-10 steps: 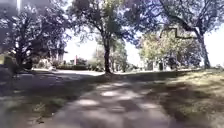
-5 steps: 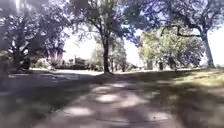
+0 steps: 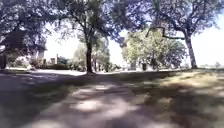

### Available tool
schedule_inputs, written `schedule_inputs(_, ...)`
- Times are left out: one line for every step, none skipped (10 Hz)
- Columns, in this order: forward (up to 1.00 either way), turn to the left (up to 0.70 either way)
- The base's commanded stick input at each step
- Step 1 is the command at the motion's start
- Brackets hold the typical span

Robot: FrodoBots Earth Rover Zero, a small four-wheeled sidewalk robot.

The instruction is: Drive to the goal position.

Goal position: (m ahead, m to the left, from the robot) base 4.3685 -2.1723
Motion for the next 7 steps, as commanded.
schedule_inputs(0.85,-0.34)
schedule_inputs(0.85,-0.34)
schedule_inputs(0.85,-0.34)
schedule_inputs(0.85,-0.34)
schedule_inputs(0.85,-0.34)
schedule_inputs(0.85,-0.34)
schedule_inputs(0.85,-0.34)
